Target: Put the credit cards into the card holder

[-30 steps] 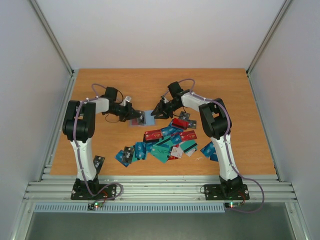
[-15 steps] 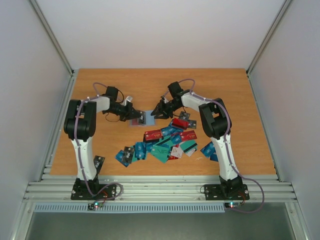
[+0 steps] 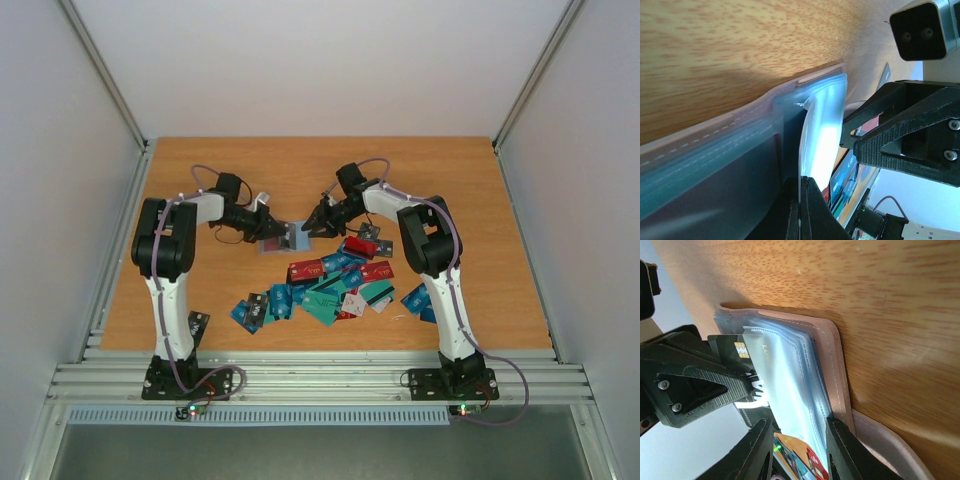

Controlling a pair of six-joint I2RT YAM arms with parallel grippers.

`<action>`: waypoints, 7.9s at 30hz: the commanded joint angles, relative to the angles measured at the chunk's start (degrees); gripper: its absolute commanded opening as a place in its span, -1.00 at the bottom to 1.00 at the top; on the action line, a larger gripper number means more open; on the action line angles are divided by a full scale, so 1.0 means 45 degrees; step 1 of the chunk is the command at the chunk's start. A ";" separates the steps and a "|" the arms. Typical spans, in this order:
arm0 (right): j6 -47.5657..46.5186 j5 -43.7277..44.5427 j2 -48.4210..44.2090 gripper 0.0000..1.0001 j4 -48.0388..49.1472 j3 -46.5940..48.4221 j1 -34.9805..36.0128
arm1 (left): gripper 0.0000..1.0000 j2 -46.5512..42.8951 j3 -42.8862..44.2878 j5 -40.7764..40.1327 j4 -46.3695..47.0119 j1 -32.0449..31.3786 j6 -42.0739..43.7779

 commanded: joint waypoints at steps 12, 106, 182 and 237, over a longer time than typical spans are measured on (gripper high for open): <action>-0.0260 0.0537 0.0885 -0.39 -0.0629 0.0413 0.0110 | -0.83 0.0540 0.0185 -0.0364 0.0772 -0.0353 -0.1206; -0.0681 -0.0034 0.1207 -0.46 -0.1308 0.0766 -0.0359 | -0.02 0.0713 0.3930 -0.4322 -0.5063 -0.1960 0.0936; -0.0895 -0.0084 0.0798 -0.50 -0.1210 -0.0426 -0.0342 | 0.12 -0.2588 0.0564 -0.3517 -0.3560 -0.0001 0.0837; -0.1398 0.1631 -0.0661 -0.48 -0.3698 0.1183 -0.0242 | 0.03 -0.0706 0.4757 -0.3229 -0.5453 -0.2023 0.1185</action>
